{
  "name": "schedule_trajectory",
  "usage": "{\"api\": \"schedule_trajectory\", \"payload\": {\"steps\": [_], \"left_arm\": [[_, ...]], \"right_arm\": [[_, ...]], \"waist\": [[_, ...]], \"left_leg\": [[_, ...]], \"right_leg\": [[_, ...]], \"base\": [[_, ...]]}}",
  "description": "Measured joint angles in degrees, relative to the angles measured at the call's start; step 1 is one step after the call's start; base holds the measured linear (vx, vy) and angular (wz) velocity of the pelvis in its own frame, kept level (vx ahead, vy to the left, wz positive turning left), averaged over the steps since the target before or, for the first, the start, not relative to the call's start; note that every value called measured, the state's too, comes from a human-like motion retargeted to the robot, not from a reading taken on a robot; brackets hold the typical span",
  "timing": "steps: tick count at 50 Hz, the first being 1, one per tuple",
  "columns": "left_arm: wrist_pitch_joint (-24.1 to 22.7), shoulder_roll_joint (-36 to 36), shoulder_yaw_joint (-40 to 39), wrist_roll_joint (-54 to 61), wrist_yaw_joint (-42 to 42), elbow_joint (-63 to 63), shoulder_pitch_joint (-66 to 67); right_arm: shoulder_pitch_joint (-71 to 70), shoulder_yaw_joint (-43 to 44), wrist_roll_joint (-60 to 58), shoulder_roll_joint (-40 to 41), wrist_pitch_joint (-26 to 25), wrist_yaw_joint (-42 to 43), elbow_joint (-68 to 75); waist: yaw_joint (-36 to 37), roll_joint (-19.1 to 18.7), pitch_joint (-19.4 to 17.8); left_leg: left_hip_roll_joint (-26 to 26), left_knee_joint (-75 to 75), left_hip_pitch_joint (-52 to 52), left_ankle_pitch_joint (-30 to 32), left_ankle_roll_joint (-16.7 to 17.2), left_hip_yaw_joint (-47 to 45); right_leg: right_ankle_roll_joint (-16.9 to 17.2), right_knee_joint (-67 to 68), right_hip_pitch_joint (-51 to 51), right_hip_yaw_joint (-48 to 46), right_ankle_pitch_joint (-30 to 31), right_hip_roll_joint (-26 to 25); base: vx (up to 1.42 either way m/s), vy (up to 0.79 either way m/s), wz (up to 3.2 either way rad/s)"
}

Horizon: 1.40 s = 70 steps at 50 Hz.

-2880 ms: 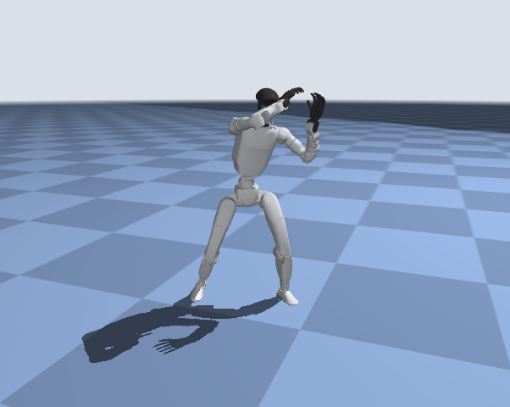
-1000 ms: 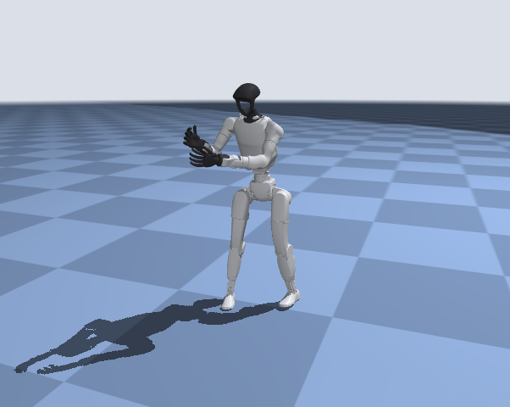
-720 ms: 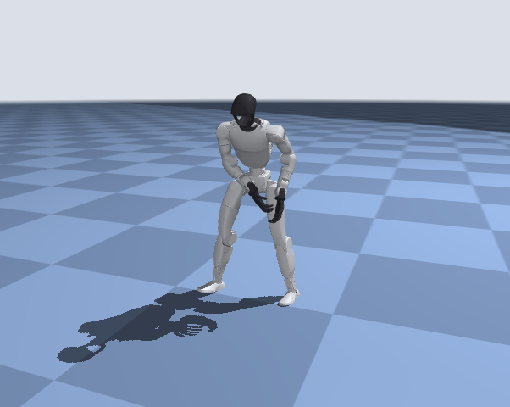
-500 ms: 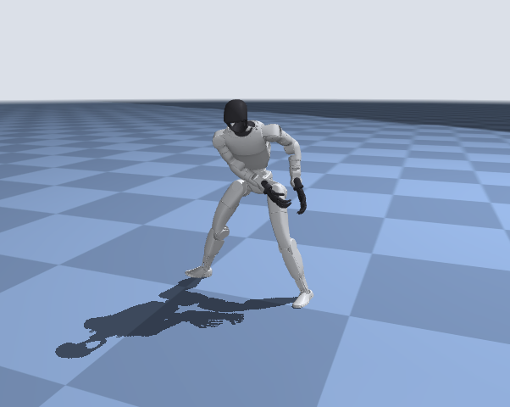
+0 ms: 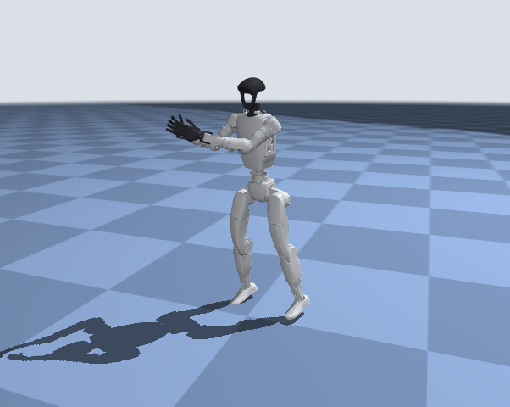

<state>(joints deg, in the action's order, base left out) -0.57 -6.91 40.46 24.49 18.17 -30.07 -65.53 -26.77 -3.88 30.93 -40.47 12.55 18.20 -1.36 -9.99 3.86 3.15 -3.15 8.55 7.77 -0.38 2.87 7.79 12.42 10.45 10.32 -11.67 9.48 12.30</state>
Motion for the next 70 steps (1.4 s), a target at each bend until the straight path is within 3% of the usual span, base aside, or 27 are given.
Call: {"api": "schedule_trajectory", "payload": {"steps": [3, 7, 10, 12, 15, 19, 23, 27, 32, 35, 38, 41, 45, 48, 50, 51, 53, 55, 58, 60, 65, 70], "left_arm": [[-2.2, -2.5, 0.6, 0.3, 1.2, -0.6, -16.3], [-2.5, 3.3, -1.6, 2.7, -0.6, -1.4, -37.0], [-1.2, 13.7, -0.6, -1.5, -3.8, 0.3, -46.0], [-1.4, 19.9, 0.0, -4.9, -3.7, 4.6, -45.7], [-1.9, 24.0, -1.0, -8.8, -1.2, 12.4, -39.6], [-1.8, 23.7, -3.3, -11.7, -0.9, 20.8, -26.1], [-3.5, 21.0, -3.4, -9.3, -0.7, 24.2, -19.2], [-6.4, 17.9, -1.7, -8.6, 0.2, 24.1, -24.1], [-7.8, 15.9, -1.2, -9.1, -0.5, 26.4, -33.7], [-7.8, 13.9, -0.4, -9.8, 0.2, 26.4, -40.8], [-9.4, 12.3, 0.8, -9.5, 1.6, 27.2, -44.5], [-7.7, 12.7, 1.5, -13.0, -1.1, 26.3, -43.2], [0.0, 10.1, 2.9, -22.6, -4.2, 18.0, -31.0], [-1.5, 15.7, 7.7, -27.6, -7.9, 11.0, -19.3], [0.2, 16.7, 11.0, -30.3, -9.8, 3.3, -11.2], [0.9, 16.9, 13.0, -31.1, -11.0, -0.7, -7.6], [2.1, 16.7, 16.7, -31.9, -13.2, -8.3, -0.9], [2.9, 16.0, 19.7, -31.2, -14.3, -14.4, 4.9], [4.9, 13.6, 21.1, -25.6, -11.2, -20.9, 11.5], [3.5, 17.3, 23.4, -21.6, -10.7, -19.7, 14.1], [4.5, 22.6, 22.8, -13.6, -11.6, -16.4, 12.9], [7.2, 24.1, 18.3, -13.2, -9.1, -11.8, 5.5]], "right_arm": [[-5.8, 6.1, -7.7, -11.1, 1.7, 6.0, -6.4], [-22.7, 5.7, -17.1, -21.2, -1.6, 9.2, -7.9], [-36.0, 1.1, -23.6, -20.3, -3.4, 9.6, -7.2], [-39.2, -0.4, -25.3, -17.3, -2.3, 10.5, -8.6], [-37.3, -1.0, -29.4, -12.3, -0.9, 13.1, -12.9], [-30.4, -1.5, -38.6, -11.1, -2.2, 14.1, -18.5], [-28.6, -2.1, -46.0, -14.4, -3.9, 14.7, -22.2], [-30.9, -0.4, -55.2, -19.7, -5.8, 18.7, -24.3], [-36.0, 3.0, -67.7, -27.6, -11.1, 23.1, -28.3], [-38.0, 4.4, -72.3, -29.9, -14.8, 26.4, -30.9], [-36.7, 7.1, -71.3, -28.1, -14.8, 30.8, -33.2], [-29.0, 13.0, -67.5, -18.8, -14.0, 34.0, -34.3], [-11.7, 15.8, -50.7, 3.8, -9.2, 37.7, -34.5], [-2.7, 11.0, -24.4, 16.4, 8.9, 35.9, -21.5], [1.6, 5.8, -3.8, 23.2, 16.0, 28.3, -10.4], [3.1, 3.5, 6.4, 25.3, 17.0, 22.5, -4.3], [5.4, -1.2, 22.1, 28.3, 16.7, 13.0, 7.3], [7.0, -6.5, 29.8, 30.4, 15.4, 8.5, 16.2], [9.1, -13.4, 31.8, 34.0, 15.0, 11.2, 22.5], [9.4, -17.1, 31.2, 34.7, 14.2, 11.1, 25.1], [5.4, -17.8, 36.2, 36.0, 11.6, 6.3, 29.1], [-4.2, -14.4, 40.9, 33.5, 8.4, 2.3, 29.3]], "waist": [[3.2, -4.3, 0.4], [3.9, -5.4, -0.5], [1.9, -3.4, -2.2], [0.7, -2.6, -2.8], [-0.3, -3.0, -4.0], [-6.6, -4.0, -5.3], [-13.4, -7.1, -6.2], [-16.5, -9.3, -6.2], [-19.2, -12.4, -7.6], [-20.7, -13.4, -10.1], [-22.6, -14.4, -13.7], [-25.8, -14.9, -17.7], [-30.3, -14.6, -20.7], [-33.6, -12.9, -22.6], [-35.3, -12.2, -23.8], [-35.4, -11.9, -24.3], [-34.9, -11.4, -25.2], [-33.1, -11.3, -25.7], [-28.8, -11.6, -25.3], [-26.5, -11.9, -24.8], [-19.9, -13.8, -22.5], [-10.0, -15.8, -18.0]], "left_leg": [[2.2, 0.5, -0.5, -0.9, 0.8, 5.9], [-0.6, 10.1, -0.4, -16.0, -4.8, -6.4], [-3.3, 17.9, -1.5, -27.1, -7.2, -9.6], [-5.9, 22.6, -1.6, -28.5, -6.5, -10.9], [-12.3, 29.1, -0.4, -24.0, -5.1, -12.3], [-10.7, 30.3, -1.1, -14.2, -7.5, -11.8], [-10.0, 28.5, -1.8, -6.4, -8.6, -14.1], [-9.3, 27.9, -1.6, -0.7, -8.1, -15.5], [-6.0, 26.0, -2.4, 5.8, -4.7, -12.2], [-3.2, 24.4, -3.5, 8.0, -2.4, -8.7], [-1.0, 23.2, -4.3, 9.3, -0.8, -6.5], [-0.1, 23.5, -4.0, 9.8, 0.2, -6.0], [-0.4, 24.5, -2.6, 8.6, 1.2, -7.3], [-1.1, 25.6, -0.7, 4.9, 0.9, -9.7], [-2.2, 25.4, 0.0, 1.9, 0.7, -12.1], [-2.9, 25.0, 0.1, 0.4, 0.7, -13.5], [-4.3, 23.8, 0.4, -2.3, 0.5, -16.4], [-5.4, 22.6, 0.7, -4.4, 0.3, -18.4], [-6.2, 21.2, 2.2, -6.7, -0.1, -17.9], [-7.5, 20.7, 3.9, -7.9, -0.6, -17.0], [-13.5, 17.0, 7.2, -8.8, -2.7, -18.7], [-15.2, 10.2, 7.1, -11.0, -3.3, -19.3]], "right_leg": [[-1.2, 1.2, 0.1, -1.7, -4.7, 0.7], [-2.5, -0.8, 0.5, -9.2, -6.6, 9.7], [-0.4, 0.2, 2.2, -4.1, -9.9, 12.5], [1.8, 3.2, 3.6, 0.4, -15.3, 10.6], [2.6, 6.6, 5.3, 3.8, -19.5, 3.4], [2.2, 3.8, 2.5, 5.4, -18.8, 3.2], [-1.2, -0.4, 0.7, 7.1, -17.9, 2.6], [-2.9, -3.2, 1.4, 10.4, -17.7, 1.8], [-2.6, -7.0, 1.9, 15.3, -16.0, 1.7], [-1.2, -8.9, 2.2, 17.9, -14.7, 2.0], [0.3, -9.9, 3.1, 20.4, -13.4, 2.3], [-0.7, -10.6, 4.6, 22.7, -12.2, 1.6], [-4.5, -11.7, 7.0, 25.0, -10.7, 0.3], [-5.6, -12.9, 8.8, 24.5, -9.6, 0.4], [-6.4, -13.2, 9.7, 23.7, -9.1, 0.5], [-6.7, -13.2, 10.2, 23.0, -9.0, 0.5], [-7.1, -12.9, 11.2, 21.6, -8.8, 0.7], [-7.3, -12.3, 12.1, 20.0, -8.9, 1.0], [-7.1, -10.7, 13.7, 16.9, -9.3, 1.7], [-7.1, -8.9, 14.7, 13.8, -10.1, 2.2], [-6.9, -0.1, 16.6, 3.9, -13.4, 3.7], [-6.4, 7.6, 16.4, -3.9, -14.3, 6.3]], "base": [[0.25, -0.56, -0.91], [0.24, -0.62, -0.69], [0.22, -0.68, -0.87], [0.19, -0.73, -1.16], [0.17, -0.72, -1.29], [0.24, -0.33, -0.48], [0.19, -0.24, -0.42], [0.16, -0.19, -0.82], [0.14, -0.1, -0.91], [0.1, -0.03, -0.83], [0.04, 0.0, -0.82], [-0.04, 0.03, -0.84], [-0.11, 0.05, -0.57], [-0.17, 0.04, 0.04], [-0.18, 0.05, 0.44], [-0.19, 0.04, 0.6], [-0.19, 0.03, 0.72], [-0.19, 0.02, 0.83], [-0.19, 0.01, 1.03], [-0.2, 0.01, 1.35], [-0.18, 0.04, 1.73], [-0.12, 0.14, 1.63]]}}
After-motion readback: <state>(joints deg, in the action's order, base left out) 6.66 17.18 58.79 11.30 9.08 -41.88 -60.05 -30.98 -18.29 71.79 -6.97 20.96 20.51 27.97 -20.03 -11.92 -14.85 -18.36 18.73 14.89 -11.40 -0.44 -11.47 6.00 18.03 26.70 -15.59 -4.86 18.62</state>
